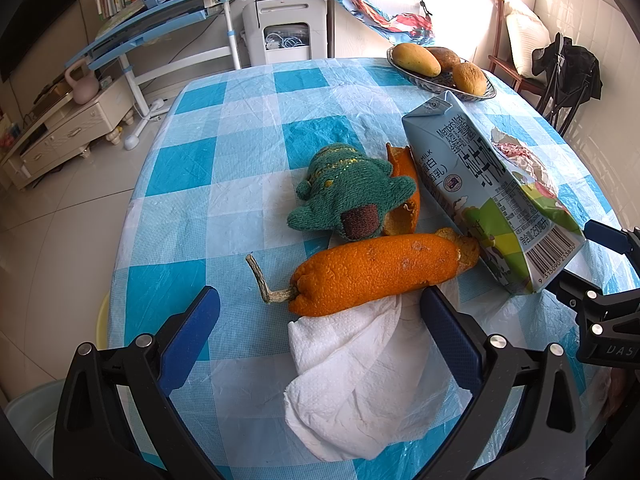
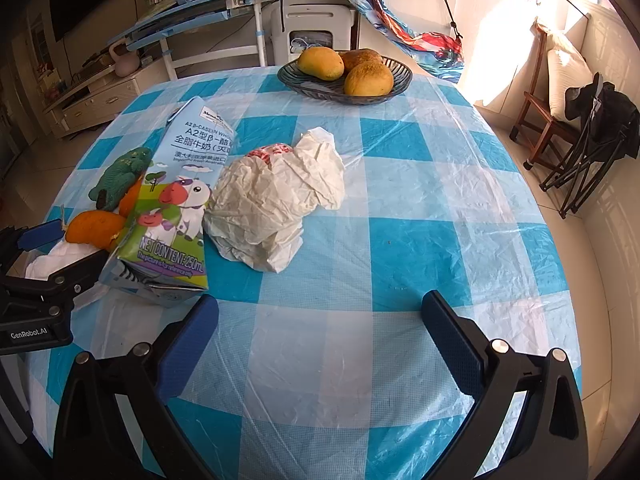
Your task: Collect trash
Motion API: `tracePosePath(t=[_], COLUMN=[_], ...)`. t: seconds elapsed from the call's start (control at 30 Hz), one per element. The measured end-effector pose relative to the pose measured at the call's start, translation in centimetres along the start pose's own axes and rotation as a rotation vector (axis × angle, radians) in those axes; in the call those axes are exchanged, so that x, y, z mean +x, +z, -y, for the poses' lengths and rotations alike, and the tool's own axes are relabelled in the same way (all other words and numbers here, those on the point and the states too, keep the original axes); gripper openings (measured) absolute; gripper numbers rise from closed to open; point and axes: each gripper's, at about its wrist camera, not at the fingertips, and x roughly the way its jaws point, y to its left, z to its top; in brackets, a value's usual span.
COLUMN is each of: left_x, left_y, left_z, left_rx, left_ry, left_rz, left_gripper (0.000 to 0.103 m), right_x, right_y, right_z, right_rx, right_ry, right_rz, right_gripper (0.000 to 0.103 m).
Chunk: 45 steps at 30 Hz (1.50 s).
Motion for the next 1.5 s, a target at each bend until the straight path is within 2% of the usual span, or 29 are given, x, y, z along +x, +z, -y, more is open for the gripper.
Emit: tracePosePath(t=[1.5], left_x=[0.02], left_y=[0.01], left_z=[0.05], left_rx=[0.000], left_ry=[0.000], left_rz=[0.000], left_gripper=[0.097], right_x=[0.05], right_y=[0.05], right_z=[0.30], right_rx=[0.016], right_ry=[-0.010], right_rz=[0.003], right_gripper=[0.097])
